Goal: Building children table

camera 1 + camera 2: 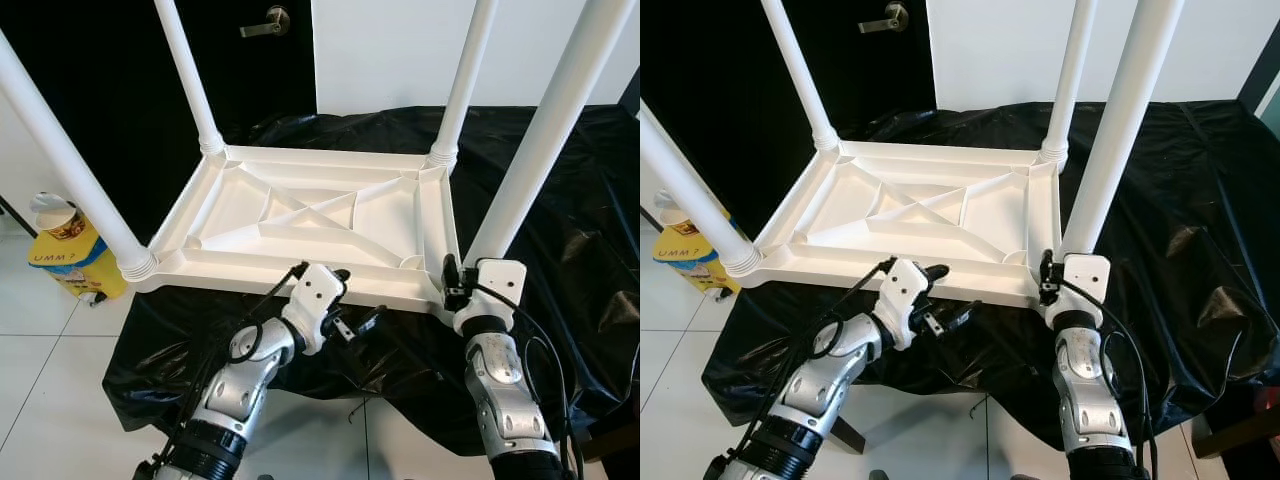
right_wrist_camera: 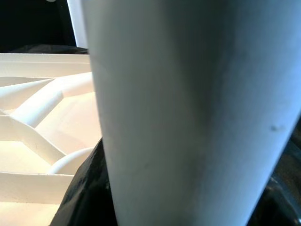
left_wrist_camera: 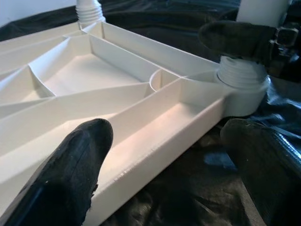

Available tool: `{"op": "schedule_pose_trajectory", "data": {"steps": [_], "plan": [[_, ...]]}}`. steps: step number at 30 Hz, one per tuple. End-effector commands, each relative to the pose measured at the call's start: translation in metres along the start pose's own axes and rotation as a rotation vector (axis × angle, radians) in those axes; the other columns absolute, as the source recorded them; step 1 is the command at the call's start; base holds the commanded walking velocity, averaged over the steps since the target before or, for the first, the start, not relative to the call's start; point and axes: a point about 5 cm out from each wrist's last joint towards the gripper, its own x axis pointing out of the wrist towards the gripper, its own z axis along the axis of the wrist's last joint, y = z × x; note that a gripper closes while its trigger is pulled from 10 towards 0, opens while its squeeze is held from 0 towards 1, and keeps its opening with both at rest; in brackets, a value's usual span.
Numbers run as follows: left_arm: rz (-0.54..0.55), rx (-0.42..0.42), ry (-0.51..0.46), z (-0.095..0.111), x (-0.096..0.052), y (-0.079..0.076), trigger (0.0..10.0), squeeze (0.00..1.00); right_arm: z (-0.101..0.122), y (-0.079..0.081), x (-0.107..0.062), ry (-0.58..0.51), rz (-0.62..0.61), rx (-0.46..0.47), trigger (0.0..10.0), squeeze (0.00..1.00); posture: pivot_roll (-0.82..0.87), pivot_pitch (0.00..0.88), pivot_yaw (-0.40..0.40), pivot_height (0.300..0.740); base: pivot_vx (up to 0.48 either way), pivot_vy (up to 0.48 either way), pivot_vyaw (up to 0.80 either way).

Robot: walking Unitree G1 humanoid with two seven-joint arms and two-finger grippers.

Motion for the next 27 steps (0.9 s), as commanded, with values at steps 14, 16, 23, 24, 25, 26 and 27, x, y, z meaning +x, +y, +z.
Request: {"op": "schedule_pose_trajectory", "data": {"steps": [14, 16, 23, 24, 25, 26, 27], "plan": [[-0.055, 0.048, -0.023, 0.001, 0.002, -0.002, 10.0, 0.00, -0.006, -0.005, -0.005, -0.025, 0.131, -0.010, 10.0, 0.00, -0.02, 0.000, 0.058, 0.740, 0.000, 0.000, 0.00], [-0.064, 0.066, -0.027, 0.002, 0.002, -0.003, 10.0, 0.00, -0.004, -0.006, -0.006, -0.037, 0.152, -0.009, 10.0, 0.00, -0.02, 0.000, 0.058, 0.740, 0.000, 0.000, 0.00], [-0.141, 0.097, -0.050, 0.008, 0.000, -0.013, 10.0, 0.00, 0.005, -0.015, -0.009, -0.073, 0.352, -0.028, 10.0, 0.00, -0.02, 0.000, 0.058, 0.740, 0.000, 0.000, 0.00], [-0.156, 0.092, -0.053, 0.009, 0.001, -0.014, 10.0, 0.00, 0.006, -0.016, -0.008, -0.074, 0.379, -0.032, 10.0, 0.00, -0.02, 0.000, 0.056, 0.740, 0.000, 0.000, 0.00], [-0.170, 0.087, -0.055, 0.009, 0.001, -0.016, 10.0, 0.00, 0.007, -0.017, -0.006, -0.079, 0.405, -0.043, 10.0, 0.00, -0.02, 0.000, 0.056, 0.740, 0.000, 0.000, 0.00], [-0.191, 0.076, -0.053, 0.009, 0.001, -0.018, 10.0, 0.00, 0.009, -0.019, -0.004, -0.080, 0.435, -0.059, 10.0, 0.00, -0.02, 0.000, 0.055, 0.740, 0.000, 0.000, 0.00], [-0.191, 0.076, -0.053, 0.009, 0.001, -0.018, 10.0, 0.00, 0.009, -0.019, -0.004, -0.080, 0.435, -0.059, 10.0, 0.00, -0.02, 0.000, 0.055, 0.740, 0.000, 0.000, 0.00]]}}
